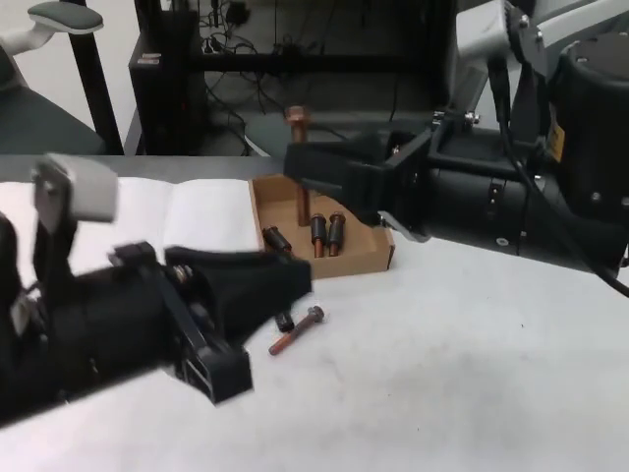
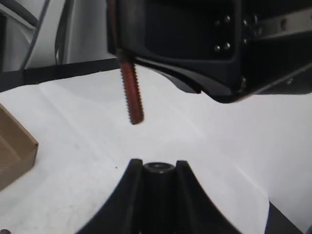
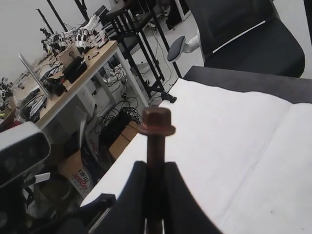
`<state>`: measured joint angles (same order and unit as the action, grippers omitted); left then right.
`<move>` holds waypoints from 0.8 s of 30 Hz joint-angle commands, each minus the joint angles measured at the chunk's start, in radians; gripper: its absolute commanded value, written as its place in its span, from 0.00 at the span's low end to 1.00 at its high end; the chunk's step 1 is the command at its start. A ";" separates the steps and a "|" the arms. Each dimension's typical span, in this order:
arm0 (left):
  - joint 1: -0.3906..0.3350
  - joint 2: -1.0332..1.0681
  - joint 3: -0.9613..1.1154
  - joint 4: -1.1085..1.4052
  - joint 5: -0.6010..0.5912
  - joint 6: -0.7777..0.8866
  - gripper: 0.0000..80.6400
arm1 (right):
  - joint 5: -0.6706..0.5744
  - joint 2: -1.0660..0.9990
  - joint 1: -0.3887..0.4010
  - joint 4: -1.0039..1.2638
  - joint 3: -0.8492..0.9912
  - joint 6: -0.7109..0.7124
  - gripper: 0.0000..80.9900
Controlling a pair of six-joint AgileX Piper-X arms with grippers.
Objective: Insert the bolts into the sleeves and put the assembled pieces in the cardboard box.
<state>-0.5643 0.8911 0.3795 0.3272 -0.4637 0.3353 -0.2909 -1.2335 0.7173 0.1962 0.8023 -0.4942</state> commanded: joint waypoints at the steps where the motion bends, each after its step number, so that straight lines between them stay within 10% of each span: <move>1: 0.043 -0.011 0.001 0.038 -0.011 0.012 0.02 | 0.000 0.005 0.001 0.032 0.003 -0.016 0.01; 24: 0.063 0.150 0.130 -0.189 -0.120 0.009 0.02 | 0.042 0.005 0.004 0.052 0.003 -0.064 0.01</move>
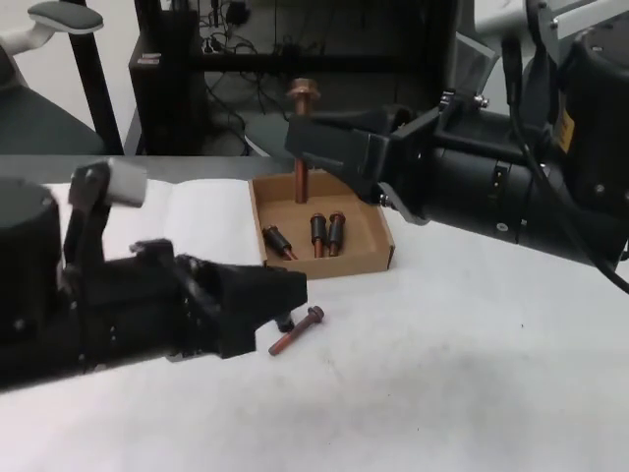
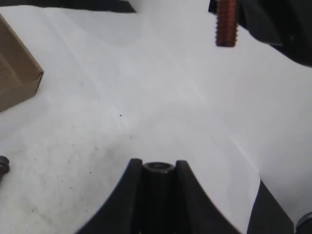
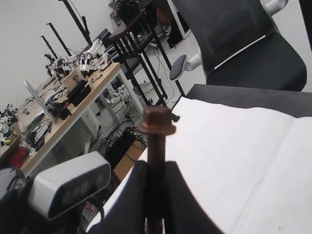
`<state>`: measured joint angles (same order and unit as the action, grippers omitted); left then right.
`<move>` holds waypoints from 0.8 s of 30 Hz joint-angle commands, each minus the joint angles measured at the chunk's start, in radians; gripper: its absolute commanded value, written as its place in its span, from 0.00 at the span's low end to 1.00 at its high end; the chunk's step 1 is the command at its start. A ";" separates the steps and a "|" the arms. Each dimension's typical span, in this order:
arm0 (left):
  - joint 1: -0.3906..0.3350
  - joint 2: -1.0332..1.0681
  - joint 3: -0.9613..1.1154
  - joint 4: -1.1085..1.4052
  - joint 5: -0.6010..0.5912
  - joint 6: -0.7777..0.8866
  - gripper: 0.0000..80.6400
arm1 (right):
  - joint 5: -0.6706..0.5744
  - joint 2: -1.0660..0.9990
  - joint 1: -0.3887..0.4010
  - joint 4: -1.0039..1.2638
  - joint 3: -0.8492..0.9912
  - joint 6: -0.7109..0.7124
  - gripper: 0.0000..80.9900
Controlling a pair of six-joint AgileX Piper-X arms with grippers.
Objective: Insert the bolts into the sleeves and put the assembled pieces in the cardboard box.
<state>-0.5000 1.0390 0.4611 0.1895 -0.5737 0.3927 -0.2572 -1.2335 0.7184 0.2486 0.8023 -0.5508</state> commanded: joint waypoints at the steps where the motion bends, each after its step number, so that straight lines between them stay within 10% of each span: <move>1: -0.002 0.004 0.064 -0.071 -0.011 -0.067 0.02 | 0.006 0.005 0.003 -0.004 0.003 -0.007 0.01; 24: -0.002 0.003 0.095 0.018 0.004 -0.086 0.02 | 0.077 0.003 0.003 -0.065 0.003 -0.035 0.01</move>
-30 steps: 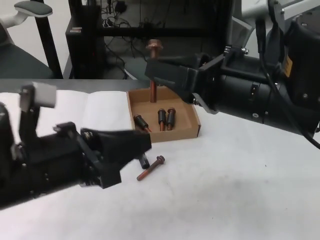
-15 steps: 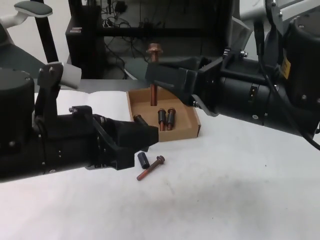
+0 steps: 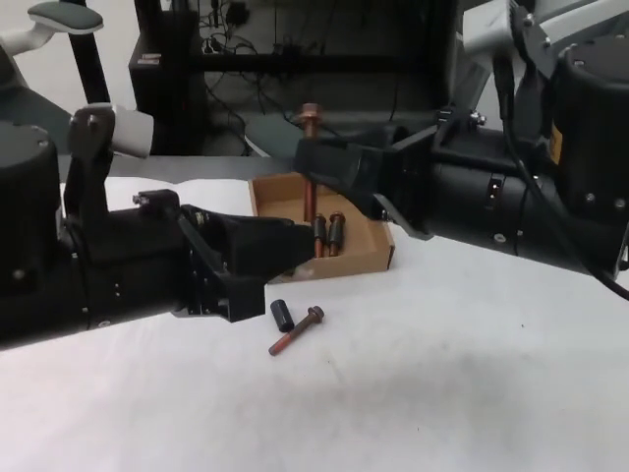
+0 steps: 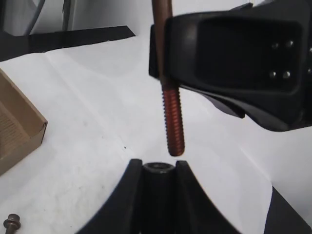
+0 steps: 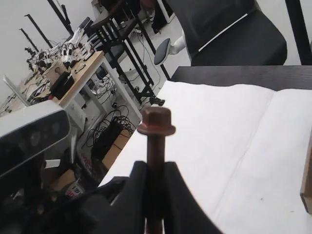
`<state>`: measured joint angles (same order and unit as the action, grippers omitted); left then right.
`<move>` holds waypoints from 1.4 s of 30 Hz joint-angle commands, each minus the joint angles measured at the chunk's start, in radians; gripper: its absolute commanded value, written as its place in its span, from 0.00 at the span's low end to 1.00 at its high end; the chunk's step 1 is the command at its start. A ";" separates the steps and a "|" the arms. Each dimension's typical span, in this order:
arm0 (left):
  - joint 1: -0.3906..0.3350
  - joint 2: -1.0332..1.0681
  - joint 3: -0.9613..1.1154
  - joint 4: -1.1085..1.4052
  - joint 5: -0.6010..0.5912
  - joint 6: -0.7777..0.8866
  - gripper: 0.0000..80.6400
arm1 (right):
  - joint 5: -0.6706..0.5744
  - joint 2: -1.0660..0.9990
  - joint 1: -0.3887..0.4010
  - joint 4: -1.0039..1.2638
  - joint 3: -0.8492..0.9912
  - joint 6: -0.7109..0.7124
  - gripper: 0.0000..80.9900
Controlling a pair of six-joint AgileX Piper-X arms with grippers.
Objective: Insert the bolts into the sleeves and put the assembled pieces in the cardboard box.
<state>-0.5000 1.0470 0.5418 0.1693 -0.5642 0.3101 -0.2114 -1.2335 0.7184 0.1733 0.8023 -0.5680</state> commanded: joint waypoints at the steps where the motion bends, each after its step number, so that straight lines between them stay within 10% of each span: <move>1: -0.002 -0.005 0.014 0.039 -0.006 -0.004 0.02 | 0.033 0.003 0.003 0.010 0.003 -0.017 0.01; 42: -0.002 -0.005 0.014 0.107 0.018 -0.170 0.02 | 0.074 0.003 0.035 0.154 0.007 -0.010 0.01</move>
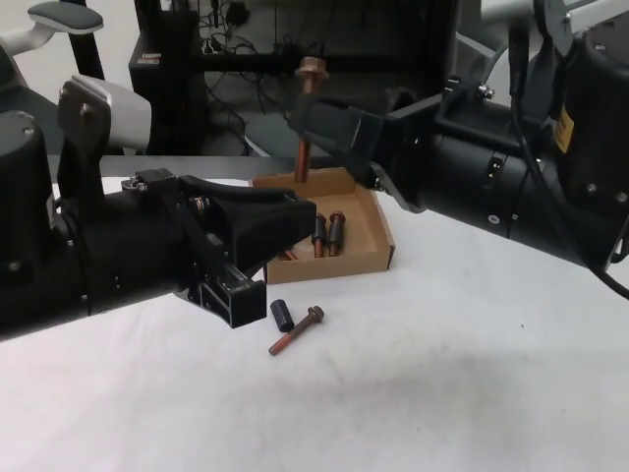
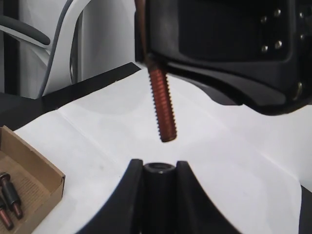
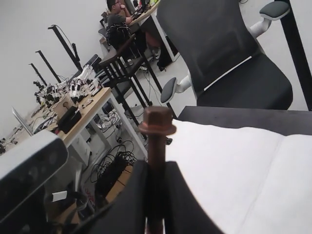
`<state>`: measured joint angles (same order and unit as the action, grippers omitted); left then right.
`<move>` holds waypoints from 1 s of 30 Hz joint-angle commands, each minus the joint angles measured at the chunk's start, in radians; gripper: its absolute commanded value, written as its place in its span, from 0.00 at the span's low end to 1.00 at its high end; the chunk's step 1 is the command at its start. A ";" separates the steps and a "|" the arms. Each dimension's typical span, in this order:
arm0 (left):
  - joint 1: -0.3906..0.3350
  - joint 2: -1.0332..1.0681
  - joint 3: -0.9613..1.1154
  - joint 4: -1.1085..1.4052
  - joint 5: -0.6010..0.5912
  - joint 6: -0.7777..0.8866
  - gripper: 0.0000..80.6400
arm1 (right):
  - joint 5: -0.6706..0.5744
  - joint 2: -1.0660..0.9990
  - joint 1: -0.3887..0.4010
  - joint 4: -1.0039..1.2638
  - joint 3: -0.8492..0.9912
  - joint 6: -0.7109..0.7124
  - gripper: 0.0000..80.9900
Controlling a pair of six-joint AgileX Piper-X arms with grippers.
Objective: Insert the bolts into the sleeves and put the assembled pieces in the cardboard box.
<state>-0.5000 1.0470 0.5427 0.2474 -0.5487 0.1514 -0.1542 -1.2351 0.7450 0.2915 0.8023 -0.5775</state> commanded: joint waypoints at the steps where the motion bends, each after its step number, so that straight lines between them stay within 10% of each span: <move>1: -0.002 -0.005 0.014 0.028 0.003 -0.011 0.02 | 0.017 0.004 0.010 0.036 0.007 0.010 0.01; 30: -0.002 -0.005 0.014 0.073 0.078 0.027 0.02 | 0.178 -0.029 0.070 0.040 0.007 0.071 0.01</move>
<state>-0.5000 1.0470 0.5427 0.2916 -0.4867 0.1784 -0.0460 -1.2698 0.7906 0.3063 0.8023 -0.5283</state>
